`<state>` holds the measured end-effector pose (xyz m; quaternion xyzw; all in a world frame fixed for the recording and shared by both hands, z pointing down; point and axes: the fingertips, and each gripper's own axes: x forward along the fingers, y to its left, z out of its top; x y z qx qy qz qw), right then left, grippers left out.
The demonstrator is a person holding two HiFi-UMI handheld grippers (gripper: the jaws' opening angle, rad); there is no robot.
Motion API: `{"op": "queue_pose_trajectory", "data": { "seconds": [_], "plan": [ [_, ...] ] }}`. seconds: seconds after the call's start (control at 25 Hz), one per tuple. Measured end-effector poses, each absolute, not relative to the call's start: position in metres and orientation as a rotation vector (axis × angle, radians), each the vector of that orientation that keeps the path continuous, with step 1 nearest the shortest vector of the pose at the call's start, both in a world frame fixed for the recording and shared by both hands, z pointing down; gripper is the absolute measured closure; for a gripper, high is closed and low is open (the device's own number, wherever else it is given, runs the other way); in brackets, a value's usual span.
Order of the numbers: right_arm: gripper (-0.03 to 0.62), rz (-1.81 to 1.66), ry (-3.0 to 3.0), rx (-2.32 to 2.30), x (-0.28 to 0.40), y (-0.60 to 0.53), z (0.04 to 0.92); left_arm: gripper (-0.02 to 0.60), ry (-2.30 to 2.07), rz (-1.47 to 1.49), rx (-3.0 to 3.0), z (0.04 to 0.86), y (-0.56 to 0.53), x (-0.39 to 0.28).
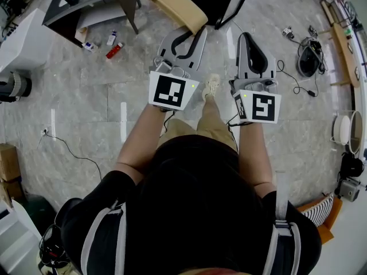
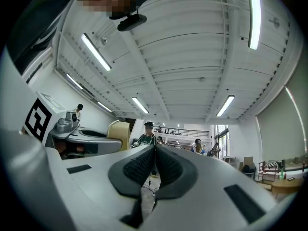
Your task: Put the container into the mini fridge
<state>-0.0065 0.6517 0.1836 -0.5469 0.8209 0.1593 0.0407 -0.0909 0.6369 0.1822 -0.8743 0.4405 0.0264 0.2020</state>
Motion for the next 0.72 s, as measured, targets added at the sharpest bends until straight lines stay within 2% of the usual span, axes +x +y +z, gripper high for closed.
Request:
{"op": "queue_pose_trajectory", "data": {
  "seconds": [0.28,0.72],
  "plan": [
    [0.557,0.496,2.533,-1.631,0.011,0.588,0.200,0.557,1.257,0.051,-2.419,0.201,0.578,-0.073],
    [0.557,0.465,2.560,-1.555,0.047,0.390,0.193,0.557,1.319,-0.017,-2.392,0.201,0.387,-0.039]
  ]
}}
